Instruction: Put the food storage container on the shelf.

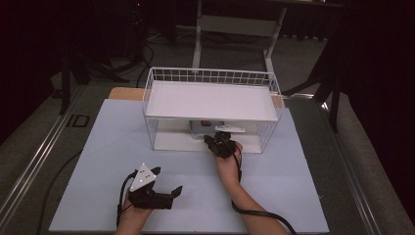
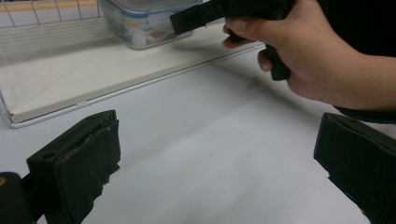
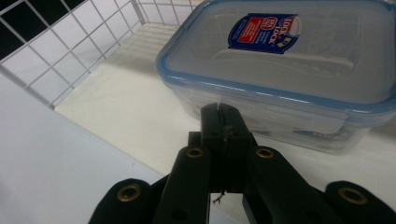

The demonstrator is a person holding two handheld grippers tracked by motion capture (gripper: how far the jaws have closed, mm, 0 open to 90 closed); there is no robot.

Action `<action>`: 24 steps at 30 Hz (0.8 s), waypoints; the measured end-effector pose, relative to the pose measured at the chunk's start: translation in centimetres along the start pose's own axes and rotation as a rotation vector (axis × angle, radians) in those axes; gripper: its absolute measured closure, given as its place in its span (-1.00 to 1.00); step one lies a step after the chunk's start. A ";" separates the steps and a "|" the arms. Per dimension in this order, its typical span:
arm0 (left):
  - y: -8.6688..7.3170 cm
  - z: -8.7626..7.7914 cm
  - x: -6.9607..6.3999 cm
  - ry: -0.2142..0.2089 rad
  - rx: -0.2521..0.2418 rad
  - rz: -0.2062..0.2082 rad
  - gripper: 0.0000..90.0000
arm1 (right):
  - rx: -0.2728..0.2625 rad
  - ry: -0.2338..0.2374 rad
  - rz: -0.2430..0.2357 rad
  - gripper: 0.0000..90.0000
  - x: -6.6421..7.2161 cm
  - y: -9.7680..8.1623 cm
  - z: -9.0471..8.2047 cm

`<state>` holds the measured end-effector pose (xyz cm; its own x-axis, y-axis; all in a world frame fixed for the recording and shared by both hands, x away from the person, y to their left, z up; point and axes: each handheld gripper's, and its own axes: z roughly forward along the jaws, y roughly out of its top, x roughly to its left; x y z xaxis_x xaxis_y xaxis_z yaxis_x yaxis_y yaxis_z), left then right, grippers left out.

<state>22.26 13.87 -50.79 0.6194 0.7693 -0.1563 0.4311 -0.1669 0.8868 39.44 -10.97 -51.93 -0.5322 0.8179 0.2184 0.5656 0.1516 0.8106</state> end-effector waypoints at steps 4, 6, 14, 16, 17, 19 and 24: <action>0.0 -0.1 0.2 0.006 -0.003 -0.005 -0.96 | 0.002 -0.009 0.003 1.00 0.0 0.4 0.4; 0.0 -0.2 0.2 0.003 -0.003 -0.008 -0.96 | 0.003 -0.009 0.014 1.00 -0.2 0.5 0.6; -0.1 -0.2 0.1 0.004 -0.010 0.003 -0.96 | 0.004 -0.012 0.003 1.00 -0.1 0.6 1.0; -0.1 -0.2 0.1 0.002 -0.012 0.006 -0.96 | 0.006 -0.014 0.001 1.00 -0.2 0.7 1.0; 0.0 -0.2 0.1 0.001 -0.012 0.006 -0.96 | 0.006 -0.020 -0.005 1.00 -0.2 0.6 0.9; 0.0 -0.2 0.0 0.000 -0.013 0.004 -0.96 | 0.011 -0.029 -0.009 1.00 -0.4 0.5 0.8; 0.0 -0.1 0.2 -0.009 -0.017 0.000 -0.96 | -0.013 0.026 0.027 0.86 -0.6 0.0 0.1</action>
<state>22.31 14.05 -50.79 0.6254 0.7638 -0.1597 0.4199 -0.1570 0.8939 39.84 -11.41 -52.17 -0.5331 0.8070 0.2539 0.5716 0.1222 0.8114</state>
